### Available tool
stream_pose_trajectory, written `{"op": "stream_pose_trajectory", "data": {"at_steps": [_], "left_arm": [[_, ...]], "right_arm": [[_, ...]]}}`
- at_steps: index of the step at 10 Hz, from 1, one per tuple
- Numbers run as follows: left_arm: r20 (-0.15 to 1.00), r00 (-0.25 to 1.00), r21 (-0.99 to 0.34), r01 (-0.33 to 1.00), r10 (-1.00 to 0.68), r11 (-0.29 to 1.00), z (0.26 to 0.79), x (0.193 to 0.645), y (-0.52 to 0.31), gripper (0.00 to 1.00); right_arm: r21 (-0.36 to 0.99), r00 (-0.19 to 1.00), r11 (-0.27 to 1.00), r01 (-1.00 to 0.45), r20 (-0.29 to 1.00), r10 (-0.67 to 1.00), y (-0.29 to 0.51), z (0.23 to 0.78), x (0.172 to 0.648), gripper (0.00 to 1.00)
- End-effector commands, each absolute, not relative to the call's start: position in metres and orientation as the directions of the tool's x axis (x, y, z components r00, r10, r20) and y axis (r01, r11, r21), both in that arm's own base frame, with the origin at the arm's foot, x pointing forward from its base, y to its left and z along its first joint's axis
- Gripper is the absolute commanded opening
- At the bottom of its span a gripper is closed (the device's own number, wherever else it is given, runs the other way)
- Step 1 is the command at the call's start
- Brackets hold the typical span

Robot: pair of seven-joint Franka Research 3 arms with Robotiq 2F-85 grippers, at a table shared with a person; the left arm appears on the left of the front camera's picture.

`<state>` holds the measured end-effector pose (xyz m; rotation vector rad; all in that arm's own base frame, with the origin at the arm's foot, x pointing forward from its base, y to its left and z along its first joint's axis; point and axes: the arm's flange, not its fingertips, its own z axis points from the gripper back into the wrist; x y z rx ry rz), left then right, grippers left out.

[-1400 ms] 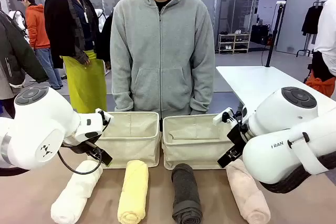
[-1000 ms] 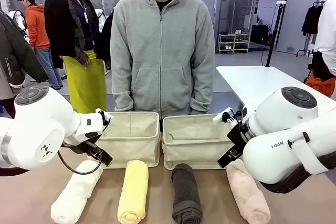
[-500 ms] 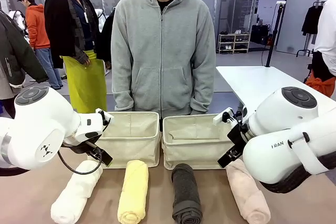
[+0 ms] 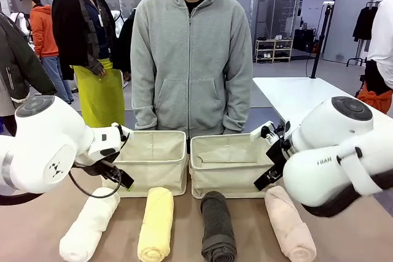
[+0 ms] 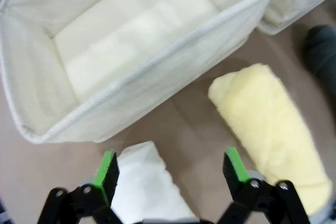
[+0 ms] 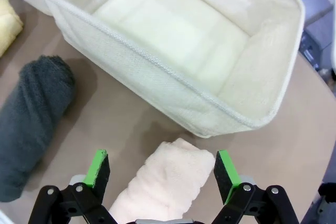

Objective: Divide the towels into two baskets.
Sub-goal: Pick up one hotel-folded towel and place it in the Fabric basket indicated by the person.

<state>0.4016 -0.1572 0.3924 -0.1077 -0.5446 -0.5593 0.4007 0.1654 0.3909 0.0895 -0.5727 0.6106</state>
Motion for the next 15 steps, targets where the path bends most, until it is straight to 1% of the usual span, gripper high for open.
{"op": "stream_pose_trajectory", "data": {"at_steps": [1,2,4,5,6,7,9,11,12,13,15], "left_arm": [[0.513,0.764,-0.221,0.559,-0.392,0.799,0.425,0.403,-0.127,1.0],[0.515,0.784,-0.315,0.549,-0.346,0.775,0.431,0.404,-0.112,1.0],[0.504,0.83,-0.518,0.512,-0.239,0.685,0.43,0.41,-0.075,1.0],[0.502,0.845,-0.589,0.489,-0.184,0.643,0.428,0.411,-0.059,1.0],[0.502,0.86,-0.691,0.464,-0.093,0.554,0.424,0.411,-0.035,1.0],[0.495,0.869,-0.763,0.434,0.001,0.479,0.421,0.406,-0.009,1.0],[0.481,0.857,-0.828,0.374,0.186,0.417,0.408,0.38,0.054,1.0],[0.433,0.805,-0.877,0.273,0.405,0.397,0.394,0.345,0.128,1.0],[0.418,0.746,-0.888,0.216,0.518,0.406,0.39,0.315,0.17,1.0],[0.414,0.718,-0.893,0.202,0.56,0.401,0.39,0.303,0.185,1.0],[0.414,0.641,-0.894,0.15,0.647,0.423,0.391,0.262,0.222,1.0]], "right_arm": [[0.121,0.714,0.8,-0.588,0.541,0.444,0.133,0.424,0.405,1.0],[0.195,0.738,0.789,-0.583,0.532,0.414,0.12,0.429,0.405,1.0],[0.403,0.789,0.727,-0.556,0.531,0.31,0.092,0.432,0.409,1.0],[0.551,0.822,0.64,-0.536,0.512,0.247,0.074,0.432,0.411,1.0],[0.628,0.85,0.597,-0.499,0.49,0.194,0.058,0.431,0.412,1.0],[0.722,0.882,0.529,-0.446,0.455,0.122,0.034,0.431,0.408,1.0],[0.854,0.922,0.401,-0.331,0.383,-0.053,-0.037,0.418,0.389,1.0],[0.913,0.888,0.341,-0.226,0.337,-0.312,-0.127,0.401,0.355,1.0],[0.934,0.817,0.304,-0.186,0.319,-0.48,-0.183,0.396,0.321,1.0],[0.94,0.783,0.296,-0.169,0.31,-0.539,-0.204,0.393,0.307,1.0],[0.956,0.679,0.268,-0.116,0.273,-0.681,-0.261,0.385,0.261,1.0]]}}
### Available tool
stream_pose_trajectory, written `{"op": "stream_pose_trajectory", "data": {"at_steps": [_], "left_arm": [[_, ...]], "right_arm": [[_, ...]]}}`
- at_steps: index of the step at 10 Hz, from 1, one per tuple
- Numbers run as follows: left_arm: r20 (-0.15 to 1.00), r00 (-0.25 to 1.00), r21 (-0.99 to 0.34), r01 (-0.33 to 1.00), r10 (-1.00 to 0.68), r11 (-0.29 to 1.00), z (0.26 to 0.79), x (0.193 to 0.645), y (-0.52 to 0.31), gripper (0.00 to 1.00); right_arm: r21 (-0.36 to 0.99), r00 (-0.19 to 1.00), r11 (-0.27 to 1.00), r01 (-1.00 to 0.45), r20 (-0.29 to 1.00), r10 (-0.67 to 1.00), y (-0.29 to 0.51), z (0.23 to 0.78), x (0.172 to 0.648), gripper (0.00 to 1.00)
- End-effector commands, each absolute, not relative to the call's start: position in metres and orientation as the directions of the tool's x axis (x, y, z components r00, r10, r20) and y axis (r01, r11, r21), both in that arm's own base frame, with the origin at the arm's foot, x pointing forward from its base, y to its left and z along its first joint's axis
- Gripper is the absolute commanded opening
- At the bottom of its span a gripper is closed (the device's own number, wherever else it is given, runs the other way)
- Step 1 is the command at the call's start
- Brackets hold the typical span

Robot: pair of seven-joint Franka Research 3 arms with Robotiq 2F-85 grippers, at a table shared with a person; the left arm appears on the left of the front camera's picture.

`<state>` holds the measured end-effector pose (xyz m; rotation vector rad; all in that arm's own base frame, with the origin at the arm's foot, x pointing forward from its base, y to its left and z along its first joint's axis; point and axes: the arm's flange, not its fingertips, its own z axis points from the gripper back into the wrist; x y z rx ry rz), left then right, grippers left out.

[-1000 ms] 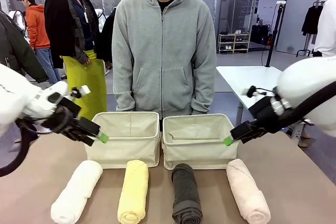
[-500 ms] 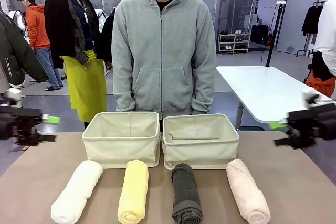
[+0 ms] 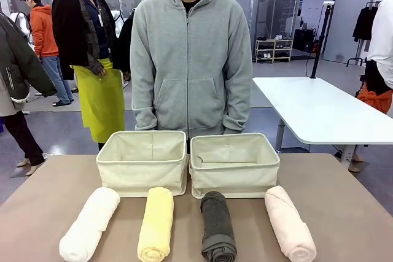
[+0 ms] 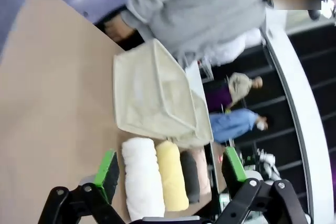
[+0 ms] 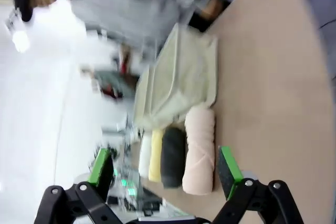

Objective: Divide the towels into two baskets.
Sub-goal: Pick up one hotel-folded towel and place it in the Fabric basket indicated by the person.

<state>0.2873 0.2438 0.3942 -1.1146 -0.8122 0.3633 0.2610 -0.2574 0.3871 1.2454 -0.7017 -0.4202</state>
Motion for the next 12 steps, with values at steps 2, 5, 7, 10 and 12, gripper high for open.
{"op": "stream_pose_trajectory", "data": {"at_steps": [2,5,7,10,12], "left_arm": [[0.405,0.617,-0.894,0.113,0.674,0.434,0.389,0.249,0.234,1.0],[0.393,0.61,-0.899,0.097,0.688,0.427,0.395,0.263,0.268,1.0],[0.393,0.61,-0.899,0.097,0.688,0.427,0.395,0.263,0.268,1.0],[0.393,0.61,-0.899,0.097,0.688,0.427,0.395,0.263,0.268,1.0],[0.393,0.61,-0.899,0.097,0.688,0.427,0.395,0.263,0.268,1.0]], "right_arm": [[0.943,0.667,0.317,-0.1,0.3,-0.682,-0.268,0.391,0.25,1.0],[0.957,0.66,0.281,-0.063,0.252,-0.708,-0.282,0.386,0.236,1.0],[0.957,0.66,0.281,-0.063,0.252,-0.708,-0.282,0.386,0.236,1.0],[0.957,0.66,0.281,-0.063,0.252,-0.708,-0.282,0.386,0.236,1.0],[0.957,0.66,0.281,-0.063,0.252,-0.708,-0.282,0.386,0.236,1.0]]}}
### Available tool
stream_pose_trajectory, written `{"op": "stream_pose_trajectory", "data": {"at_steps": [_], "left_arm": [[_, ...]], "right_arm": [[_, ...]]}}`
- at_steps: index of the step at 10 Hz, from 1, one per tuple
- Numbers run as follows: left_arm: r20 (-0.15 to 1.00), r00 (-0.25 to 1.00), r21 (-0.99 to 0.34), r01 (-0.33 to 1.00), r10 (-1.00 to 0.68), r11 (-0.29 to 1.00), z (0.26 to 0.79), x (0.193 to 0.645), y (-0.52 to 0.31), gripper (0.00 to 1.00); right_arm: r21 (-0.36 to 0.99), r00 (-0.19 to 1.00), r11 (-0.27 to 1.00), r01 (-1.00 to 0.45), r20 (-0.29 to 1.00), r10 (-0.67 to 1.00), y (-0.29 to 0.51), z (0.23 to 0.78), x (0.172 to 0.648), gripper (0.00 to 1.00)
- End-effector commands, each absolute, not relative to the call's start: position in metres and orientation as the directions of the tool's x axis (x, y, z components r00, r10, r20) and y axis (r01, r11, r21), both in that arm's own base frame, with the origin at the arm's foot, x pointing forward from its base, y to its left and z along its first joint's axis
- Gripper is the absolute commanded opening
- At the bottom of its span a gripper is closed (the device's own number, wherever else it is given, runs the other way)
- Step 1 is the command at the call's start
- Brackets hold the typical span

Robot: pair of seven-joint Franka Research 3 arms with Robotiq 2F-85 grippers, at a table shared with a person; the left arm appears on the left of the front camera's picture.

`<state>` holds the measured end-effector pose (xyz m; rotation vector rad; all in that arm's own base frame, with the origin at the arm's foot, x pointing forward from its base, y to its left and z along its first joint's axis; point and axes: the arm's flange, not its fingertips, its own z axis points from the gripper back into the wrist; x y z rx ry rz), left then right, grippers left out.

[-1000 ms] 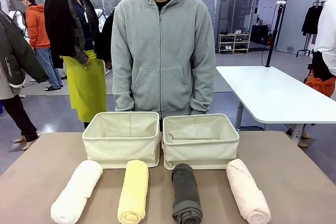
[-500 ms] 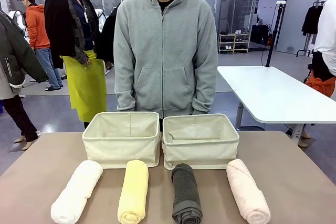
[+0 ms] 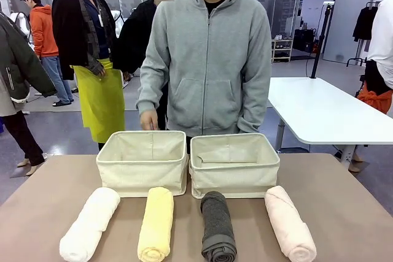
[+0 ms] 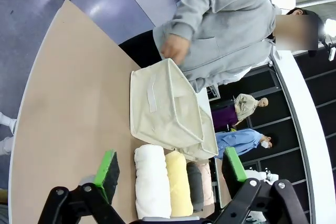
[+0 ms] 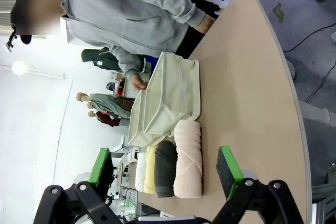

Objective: Divide the towels into two baskets.
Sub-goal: Pick up one hotel-folded towel and place it in the Fabric basket indicated by the person.

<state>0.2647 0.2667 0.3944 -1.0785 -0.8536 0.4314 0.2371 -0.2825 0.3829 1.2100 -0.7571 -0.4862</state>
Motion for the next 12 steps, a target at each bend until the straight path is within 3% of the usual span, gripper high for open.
{"op": "stream_pose_trajectory", "data": {"at_steps": [1,10,12], "left_arm": [[0.393,0.61,-0.899,0.097,0.688,0.427,0.395,0.263,0.268,1.0],[0.392,0.617,-0.896,0.089,0.683,0.434,0.394,0.265,0.267,1.0],[0.438,0.735,-0.821,0.093,0.518,0.563,0.415,0.277,0.24,1.0]], "right_arm": [[0.957,0.66,0.281,-0.063,0.252,-0.708,-0.282,0.386,0.236,1.0],[0.957,0.66,0.281,-0.063,0.252,-0.708,-0.282,0.386,0.236,1.0],[0.957,0.66,0.281,-0.063,0.252,-0.708,-0.282,0.386,0.236,1.0]]}}
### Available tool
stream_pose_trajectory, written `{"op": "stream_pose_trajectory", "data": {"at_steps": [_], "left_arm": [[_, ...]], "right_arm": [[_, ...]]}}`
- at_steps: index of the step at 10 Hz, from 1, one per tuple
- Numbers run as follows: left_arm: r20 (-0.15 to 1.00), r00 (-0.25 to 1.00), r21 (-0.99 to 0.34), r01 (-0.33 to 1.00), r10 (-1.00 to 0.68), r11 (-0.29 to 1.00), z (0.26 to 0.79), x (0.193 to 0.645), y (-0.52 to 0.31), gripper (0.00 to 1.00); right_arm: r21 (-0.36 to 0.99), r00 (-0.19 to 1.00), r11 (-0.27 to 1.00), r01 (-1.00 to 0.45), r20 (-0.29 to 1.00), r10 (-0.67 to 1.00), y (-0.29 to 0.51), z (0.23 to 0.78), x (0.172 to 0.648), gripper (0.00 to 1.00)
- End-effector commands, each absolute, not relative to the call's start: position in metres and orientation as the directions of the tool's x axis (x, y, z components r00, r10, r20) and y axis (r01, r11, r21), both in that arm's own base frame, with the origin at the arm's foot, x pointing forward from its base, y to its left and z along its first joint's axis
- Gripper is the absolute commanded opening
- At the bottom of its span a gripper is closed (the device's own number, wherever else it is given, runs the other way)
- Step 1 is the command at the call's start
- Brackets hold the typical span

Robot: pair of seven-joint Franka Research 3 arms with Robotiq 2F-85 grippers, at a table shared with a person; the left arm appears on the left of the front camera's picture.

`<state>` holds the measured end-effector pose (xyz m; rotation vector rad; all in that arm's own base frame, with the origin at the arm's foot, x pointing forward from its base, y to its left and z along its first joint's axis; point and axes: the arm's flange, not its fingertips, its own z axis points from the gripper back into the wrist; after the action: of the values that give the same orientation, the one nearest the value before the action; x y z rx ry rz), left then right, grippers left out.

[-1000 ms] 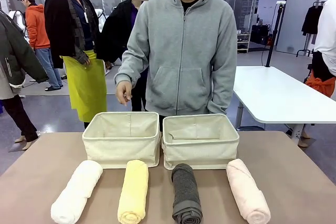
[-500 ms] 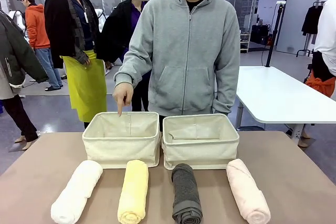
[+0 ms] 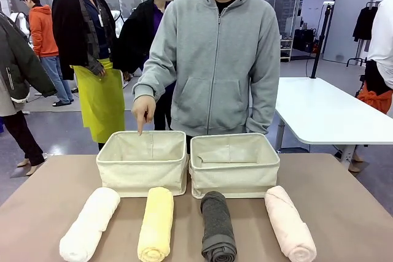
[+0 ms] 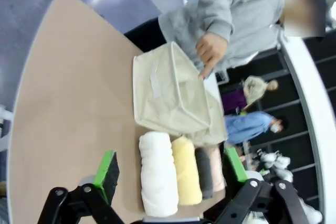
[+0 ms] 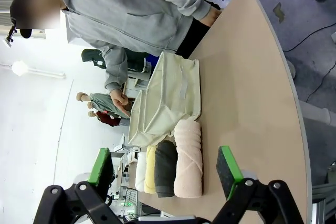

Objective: Divide the towels into two baskets.
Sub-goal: Pick up one hotel-folded towel and place it in the Fabric basket indicated by the person.

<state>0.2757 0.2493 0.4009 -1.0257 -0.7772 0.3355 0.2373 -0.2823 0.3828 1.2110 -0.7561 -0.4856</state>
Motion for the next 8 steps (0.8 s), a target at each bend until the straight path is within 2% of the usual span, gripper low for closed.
{"op": "stream_pose_trajectory", "data": {"at_steps": [1,4,6,8], "left_arm": [[0.432,0.782,-0.796,0.095,0.45,0.598,0.427,0.286,0.226,1.0],[0.42,0.882,-0.644,0.125,0.213,0.754,0.458,0.317,0.169,1.0],[0.401,0.915,-0.533,0.195,0.043,0.823,0.466,0.338,0.115,1.0],[0.36,0.924,-0.436,0.287,-0.128,0.853,0.464,0.34,0.064,1.0]], "right_arm": [[0.957,0.66,0.281,-0.063,0.252,-0.708,-0.282,0.386,0.236,1.0],[0.957,0.66,0.281,-0.063,0.252,-0.708,-0.282,0.386,0.236,1.0],[0.957,0.66,0.281,-0.063,0.252,-0.708,-0.282,0.386,0.236,1.0],[0.957,0.66,0.281,-0.063,0.252,-0.708,-0.282,0.386,0.236,1.0]]}}
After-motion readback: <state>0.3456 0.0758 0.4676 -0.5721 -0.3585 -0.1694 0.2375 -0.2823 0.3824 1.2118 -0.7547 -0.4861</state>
